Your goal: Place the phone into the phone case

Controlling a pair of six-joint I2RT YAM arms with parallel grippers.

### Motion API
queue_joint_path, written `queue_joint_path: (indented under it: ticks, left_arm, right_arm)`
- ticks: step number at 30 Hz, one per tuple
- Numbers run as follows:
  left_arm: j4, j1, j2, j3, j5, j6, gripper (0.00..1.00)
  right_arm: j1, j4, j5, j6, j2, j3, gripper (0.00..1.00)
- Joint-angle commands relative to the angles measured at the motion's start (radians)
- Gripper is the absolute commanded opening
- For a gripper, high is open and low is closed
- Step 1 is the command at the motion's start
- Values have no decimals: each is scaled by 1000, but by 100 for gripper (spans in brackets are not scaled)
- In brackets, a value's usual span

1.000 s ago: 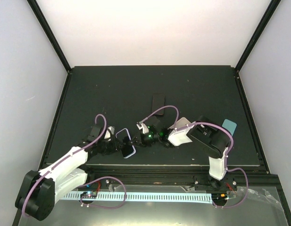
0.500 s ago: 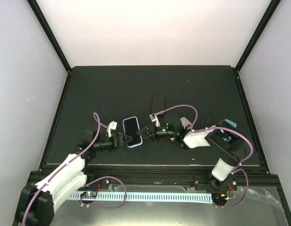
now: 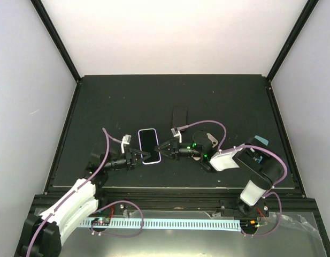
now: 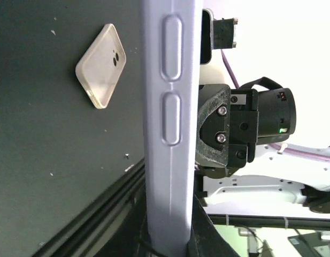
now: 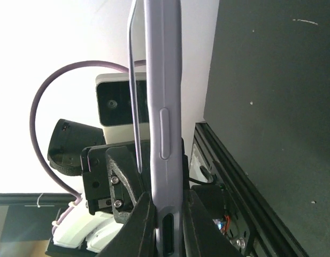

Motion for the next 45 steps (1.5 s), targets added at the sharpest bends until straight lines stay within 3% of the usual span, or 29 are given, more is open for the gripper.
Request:
queue_joint_path:
  ticks: [1,3,8,11,14,19,22,26,31,34,39,45]
  left_arm:
    - [-9,4,-16,9,-3,1,2]
    - [-12,4,-19,15,-3,0,2]
    - [-9,3,14,46,-19,30,2]
    - [21,3,55,81,-10,44,2]
    - [11,3,87,118,-32,82,1]
    - [-132,5,173,218,-67,216,2]
    - [-191,13,204,247,-103,261,2]
    - [-308,45,265,307,-163,349,2]
    - [-394,135,410,397,-193,462,2]
    - [-408,190,514,450,-197,517,2]
    - [-392,261,698,526,-173,554,2]
    - [-425,303,862,609,-154,594,6]
  right_arm:
    - [-19,114,19,35,-14,-13,3]
    - [-20,109,0,32,-5,-1,6]
    - [-18,107,-47,21,-16,-5,37]
    - [-15,80,-69,0,-33,-12,46]
    - [-7,4,-71,-49,-58,-14,45]
    - [-10,-172,-32,-153,-126,-21,26]
    - [-21,-235,-24,-186,-149,-26,25]
    - [-31,-373,22,-254,-213,-31,42]
    - [-33,-793,180,-460,-368,43,55]
    - [-33,-1008,323,-540,-464,70,70]
    - [-39,-1168,498,-593,-603,70,84]
    - [-46,-1354,646,-682,-645,139,100]
